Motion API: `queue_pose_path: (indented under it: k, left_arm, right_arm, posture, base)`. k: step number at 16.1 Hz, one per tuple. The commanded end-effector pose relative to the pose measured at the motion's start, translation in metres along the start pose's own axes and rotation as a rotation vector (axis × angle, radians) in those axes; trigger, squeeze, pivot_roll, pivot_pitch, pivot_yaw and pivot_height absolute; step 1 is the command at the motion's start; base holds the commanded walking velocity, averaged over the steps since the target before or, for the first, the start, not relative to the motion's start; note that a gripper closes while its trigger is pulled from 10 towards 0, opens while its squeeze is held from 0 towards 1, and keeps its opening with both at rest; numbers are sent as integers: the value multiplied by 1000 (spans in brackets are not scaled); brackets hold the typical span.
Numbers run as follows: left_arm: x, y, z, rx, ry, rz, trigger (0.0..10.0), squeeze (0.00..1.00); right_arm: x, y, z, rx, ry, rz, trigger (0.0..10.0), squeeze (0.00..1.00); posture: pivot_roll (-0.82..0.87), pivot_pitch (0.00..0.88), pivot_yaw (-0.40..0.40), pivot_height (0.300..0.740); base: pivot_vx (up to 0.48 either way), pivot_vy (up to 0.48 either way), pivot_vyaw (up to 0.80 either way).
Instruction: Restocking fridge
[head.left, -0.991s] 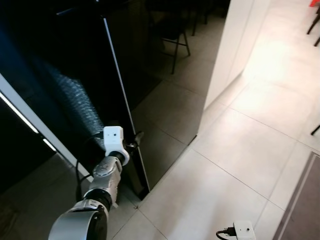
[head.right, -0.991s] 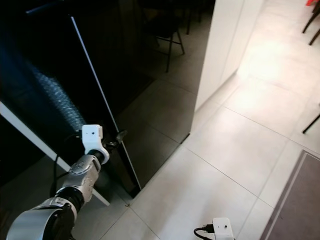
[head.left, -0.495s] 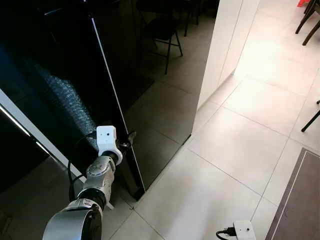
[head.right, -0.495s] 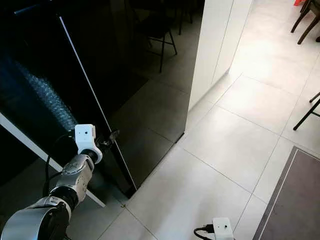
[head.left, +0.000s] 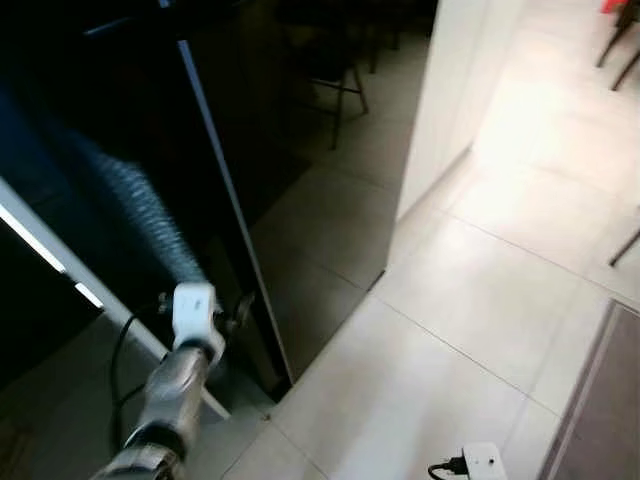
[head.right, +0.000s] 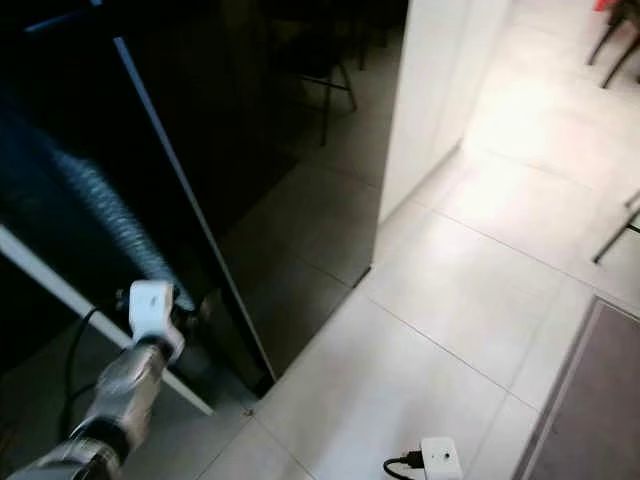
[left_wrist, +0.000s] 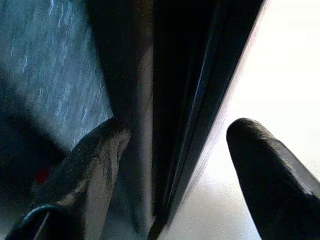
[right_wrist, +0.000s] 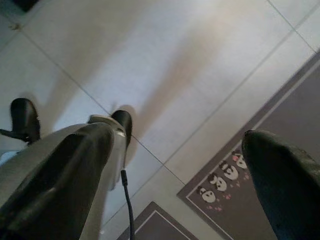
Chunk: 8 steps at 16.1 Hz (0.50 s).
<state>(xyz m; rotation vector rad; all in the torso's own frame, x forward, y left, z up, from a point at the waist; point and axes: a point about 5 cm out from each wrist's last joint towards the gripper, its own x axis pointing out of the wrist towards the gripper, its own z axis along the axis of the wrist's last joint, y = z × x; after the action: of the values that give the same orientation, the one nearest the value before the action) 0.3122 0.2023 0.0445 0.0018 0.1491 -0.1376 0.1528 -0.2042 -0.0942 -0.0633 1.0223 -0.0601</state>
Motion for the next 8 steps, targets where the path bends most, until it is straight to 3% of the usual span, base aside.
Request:
queue_pose_path:
  k: [1,4,5,8]
  left_arm:
    - [-6,-3,-12,46,71,-71,10000,0]
    - [-11,5,-21,33,116,-2,10000,0]
    - [-19,14,-34,-20,191,79,10000,0]
    - [-43,8,-73,6,408,50,10000,0]
  right_arm:
    - [-1,4,-3,16,2,12,10000,0]
    - [-1,6,-4,20,3,28,10000,0]
    - [-1,7,-5,21,3,33,10000,0]
    - [-1,6,-5,26,1,34,10000,0]
  posture:
    - [-65,77,45,740]
    - [-63,73,48,740]
    - [-63,72,48,740]
    - [-62,74,46,740]
  base:
    - [0,0,0]
    - [0,0,0]
    - [0,0,0]
    - [0,0,0]
